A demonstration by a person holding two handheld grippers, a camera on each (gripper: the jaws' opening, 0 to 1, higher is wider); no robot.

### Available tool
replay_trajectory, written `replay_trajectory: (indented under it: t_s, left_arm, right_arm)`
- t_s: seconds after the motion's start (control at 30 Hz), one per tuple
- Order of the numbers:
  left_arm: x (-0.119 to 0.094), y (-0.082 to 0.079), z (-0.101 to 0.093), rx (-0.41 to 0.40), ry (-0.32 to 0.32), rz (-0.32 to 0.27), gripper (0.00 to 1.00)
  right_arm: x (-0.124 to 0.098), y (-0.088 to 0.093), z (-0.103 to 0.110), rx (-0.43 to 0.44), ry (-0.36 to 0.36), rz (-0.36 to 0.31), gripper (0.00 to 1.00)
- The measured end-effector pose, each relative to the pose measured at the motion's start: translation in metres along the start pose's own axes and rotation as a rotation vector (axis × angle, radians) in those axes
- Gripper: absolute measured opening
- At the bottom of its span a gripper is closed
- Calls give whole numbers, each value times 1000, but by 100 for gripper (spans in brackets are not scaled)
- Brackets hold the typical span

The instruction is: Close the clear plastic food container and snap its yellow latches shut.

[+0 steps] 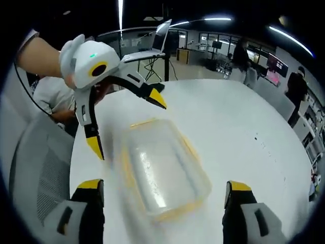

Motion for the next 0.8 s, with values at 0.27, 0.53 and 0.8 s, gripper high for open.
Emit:
replay_trajectory:
  t_s: [0.27,0.53,0.8]
  left_arm:
    - [-6,9,-8,-16,-4,-13,96]
    - [-14,10,-12,-61,-26,-38,94]
    - [-20,19,-20,-105,-36,-74,92]
  right_arm:
    - [-5,2,6,42,41,-34,99]
    - [-10,3,11,68,82,-54,99]
    - [-17,6,18,108,117,-95,99]
Point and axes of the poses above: the point that each gripper's makers call its tool centre point, and the gripper's own axes: x roughly forward along the fingers, z roughly to its left, y roughly out of its underside, the point moved 7 cm from there along -x, roughly backward along the fingers, and after that the axes turned 13 degrees about -x, right-handed, at the moved point
